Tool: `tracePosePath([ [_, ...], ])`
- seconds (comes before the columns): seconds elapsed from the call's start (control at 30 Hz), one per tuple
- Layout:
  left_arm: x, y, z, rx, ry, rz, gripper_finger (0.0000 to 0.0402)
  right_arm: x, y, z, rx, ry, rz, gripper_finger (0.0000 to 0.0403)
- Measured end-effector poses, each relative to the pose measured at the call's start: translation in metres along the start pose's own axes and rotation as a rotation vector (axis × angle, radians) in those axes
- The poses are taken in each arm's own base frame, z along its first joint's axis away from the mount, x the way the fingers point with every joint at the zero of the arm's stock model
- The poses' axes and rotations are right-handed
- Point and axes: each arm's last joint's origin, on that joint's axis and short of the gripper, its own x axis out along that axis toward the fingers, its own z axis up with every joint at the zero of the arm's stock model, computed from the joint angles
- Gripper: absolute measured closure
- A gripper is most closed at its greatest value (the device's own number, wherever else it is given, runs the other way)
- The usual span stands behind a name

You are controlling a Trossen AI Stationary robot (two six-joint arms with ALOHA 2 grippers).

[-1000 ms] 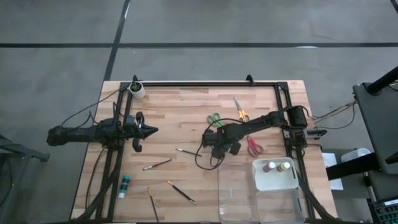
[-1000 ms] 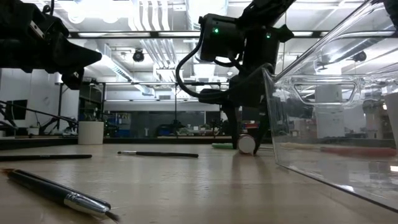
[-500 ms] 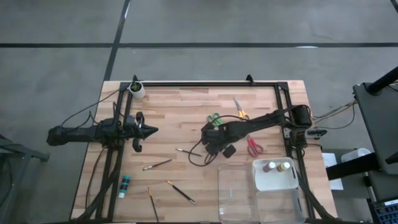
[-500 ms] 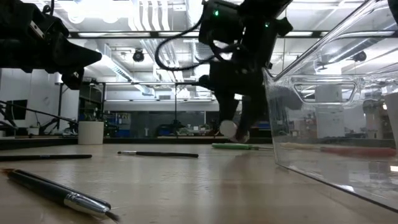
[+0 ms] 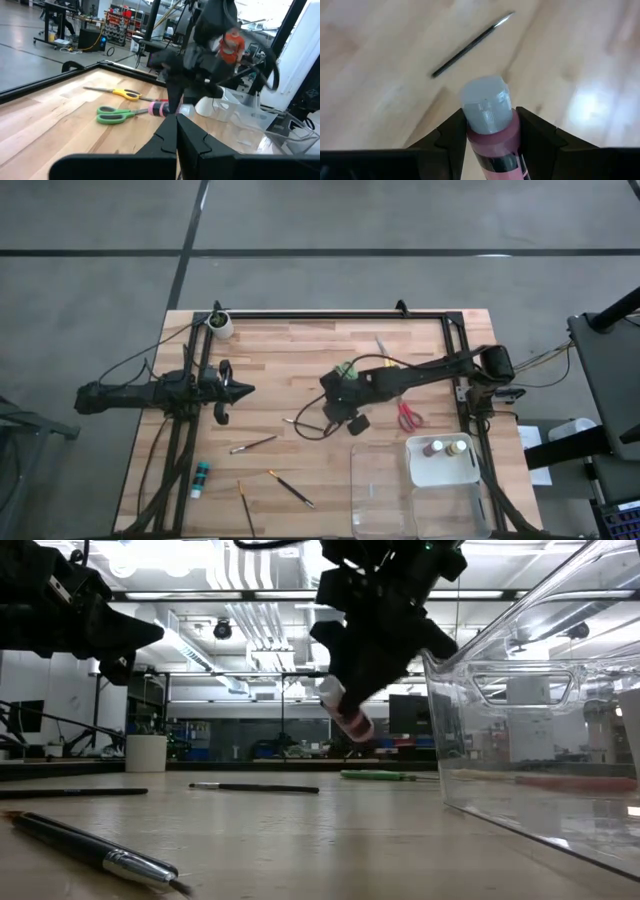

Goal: Pick & Place Paint Supplies
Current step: Put the pink paint bottle into the white bin

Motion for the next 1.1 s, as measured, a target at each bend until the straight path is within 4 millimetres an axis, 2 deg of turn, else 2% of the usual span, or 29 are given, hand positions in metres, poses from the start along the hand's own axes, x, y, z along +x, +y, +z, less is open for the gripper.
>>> tracePosePath([
  [0.17,0.000,0.000,0.000,0.000,0.000,0.000,0.0401,-0.014,-0.022,0.002,0.100,-0.144,-0.056,0.0258],
  [0.33,0.000,0.000,0.000,0.000,0.000,0.000,0.0401,-0.025,-0.044,-0.003,0.231,-0.408,0.001,0.0258],
  [0.5,0.000,0.000,0.000,0.000,0.000,0.000,0.0401,-0.021,-0.055,-0.016,0.318,-0.673,0.044,0.0258],
  [0.7,0.000,0.000,0.000,0.000,0.000,0.000,0.0401,-0.011,-0.045,-0.040,0.318,-0.863,-0.006,0.0258],
  [0.9,0.000,0.000,0.000,0.000,0.000,0.000,0.0401,-0.002,-0.027,-0.064,0.345,-0.896,-0.014,0.0258],
  [1.1,0.000,0.000,0.000,0.000,0.000,0.000,0.0401,0.006,-0.020,-0.080,0.477,-0.854,0.025,0.0258],
])
